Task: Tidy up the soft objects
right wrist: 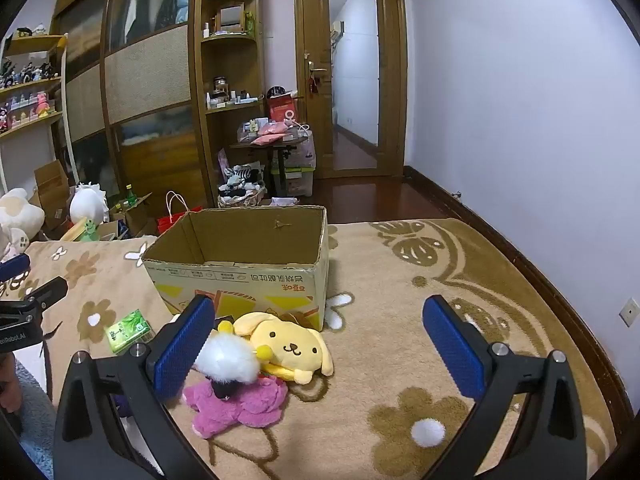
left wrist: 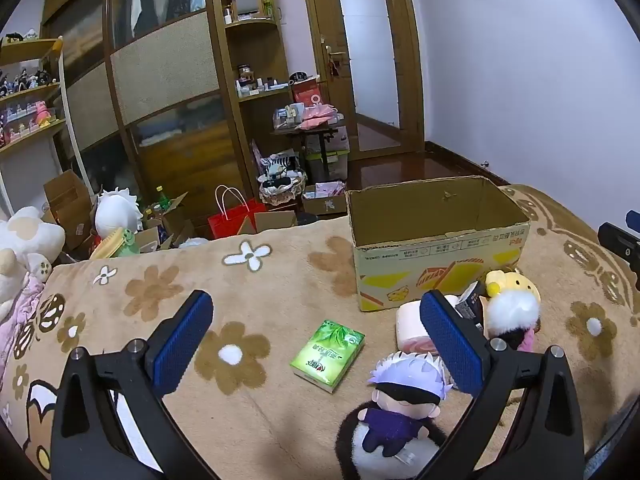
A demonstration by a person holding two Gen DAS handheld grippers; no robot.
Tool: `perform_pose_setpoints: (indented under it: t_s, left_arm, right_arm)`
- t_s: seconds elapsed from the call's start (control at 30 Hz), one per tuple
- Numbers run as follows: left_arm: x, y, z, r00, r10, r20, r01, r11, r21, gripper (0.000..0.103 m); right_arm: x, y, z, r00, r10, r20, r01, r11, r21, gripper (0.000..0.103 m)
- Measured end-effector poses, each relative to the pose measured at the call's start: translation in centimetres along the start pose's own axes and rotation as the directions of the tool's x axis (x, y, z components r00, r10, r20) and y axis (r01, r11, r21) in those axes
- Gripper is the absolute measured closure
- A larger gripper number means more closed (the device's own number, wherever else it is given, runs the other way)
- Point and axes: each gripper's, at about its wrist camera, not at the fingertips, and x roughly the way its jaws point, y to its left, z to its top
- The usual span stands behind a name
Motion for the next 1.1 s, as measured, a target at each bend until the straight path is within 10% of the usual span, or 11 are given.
perform_pose_setpoints:
  t_s: [1.1]
  left_arm:
    - [-0.06, -0.42, -0.05, 1.0, -0.007, -0.004, 0.007, 1.0, 0.004, 0.001]
  right_arm:
    - [0.01, 0.02, 0.02, 1.0, 0.001, -0.003, -0.001, 1.0, -0.003, 0.0]
